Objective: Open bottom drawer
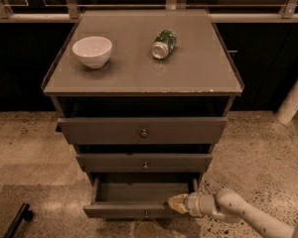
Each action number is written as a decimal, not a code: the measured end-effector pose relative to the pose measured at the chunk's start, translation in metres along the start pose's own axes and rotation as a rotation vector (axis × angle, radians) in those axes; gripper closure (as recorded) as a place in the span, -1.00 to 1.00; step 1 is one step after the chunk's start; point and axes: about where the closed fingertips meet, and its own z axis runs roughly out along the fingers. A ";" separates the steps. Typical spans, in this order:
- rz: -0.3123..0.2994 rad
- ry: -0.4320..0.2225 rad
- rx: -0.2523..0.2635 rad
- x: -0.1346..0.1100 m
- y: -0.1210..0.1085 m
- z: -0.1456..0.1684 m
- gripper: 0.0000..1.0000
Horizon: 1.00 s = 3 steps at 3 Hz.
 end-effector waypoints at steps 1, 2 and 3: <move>0.015 -0.019 0.019 0.003 -0.003 -0.011 0.64; 0.015 -0.019 0.019 0.003 -0.003 -0.011 0.17; 0.015 -0.019 0.019 0.003 -0.003 -0.011 -0.30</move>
Offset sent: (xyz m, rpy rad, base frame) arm -0.0020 -0.0111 0.0030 0.0092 -0.0052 -0.0294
